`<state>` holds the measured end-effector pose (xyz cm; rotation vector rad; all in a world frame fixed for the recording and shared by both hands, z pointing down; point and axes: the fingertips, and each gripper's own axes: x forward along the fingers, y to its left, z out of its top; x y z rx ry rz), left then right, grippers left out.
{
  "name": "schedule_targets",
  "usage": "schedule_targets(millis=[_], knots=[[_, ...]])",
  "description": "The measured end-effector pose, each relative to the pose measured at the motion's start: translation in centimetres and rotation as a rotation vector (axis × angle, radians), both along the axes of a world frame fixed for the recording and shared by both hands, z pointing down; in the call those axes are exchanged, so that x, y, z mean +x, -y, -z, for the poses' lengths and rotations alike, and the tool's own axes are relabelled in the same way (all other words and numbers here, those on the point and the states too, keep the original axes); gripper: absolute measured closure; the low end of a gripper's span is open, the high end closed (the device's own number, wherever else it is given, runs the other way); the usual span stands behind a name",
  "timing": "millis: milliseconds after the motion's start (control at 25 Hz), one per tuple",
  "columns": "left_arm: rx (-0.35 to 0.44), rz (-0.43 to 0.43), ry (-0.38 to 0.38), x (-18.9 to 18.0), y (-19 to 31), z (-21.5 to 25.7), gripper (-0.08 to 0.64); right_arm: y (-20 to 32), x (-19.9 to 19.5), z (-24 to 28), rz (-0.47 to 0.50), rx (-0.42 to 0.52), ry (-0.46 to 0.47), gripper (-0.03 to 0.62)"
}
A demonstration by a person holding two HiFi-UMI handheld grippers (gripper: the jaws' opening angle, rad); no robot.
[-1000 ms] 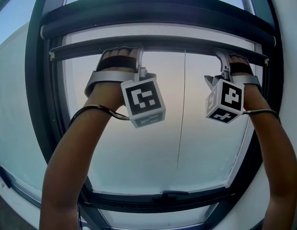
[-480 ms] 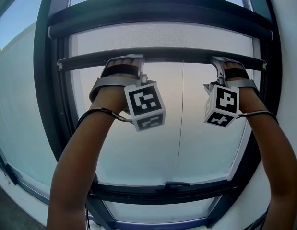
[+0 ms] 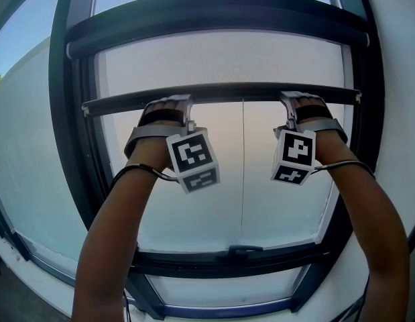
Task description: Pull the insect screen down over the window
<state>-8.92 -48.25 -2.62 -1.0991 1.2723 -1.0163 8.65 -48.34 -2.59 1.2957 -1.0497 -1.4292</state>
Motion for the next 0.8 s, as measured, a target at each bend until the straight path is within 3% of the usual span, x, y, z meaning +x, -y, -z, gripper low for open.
schedule_targets(millis=[800], knots=[[-0.092,0.024,-0.010,0.5,-0.3,-7.1,0.222,-0.3,0.5,-7.1,0.005,-0.069,0.011,0.215]])
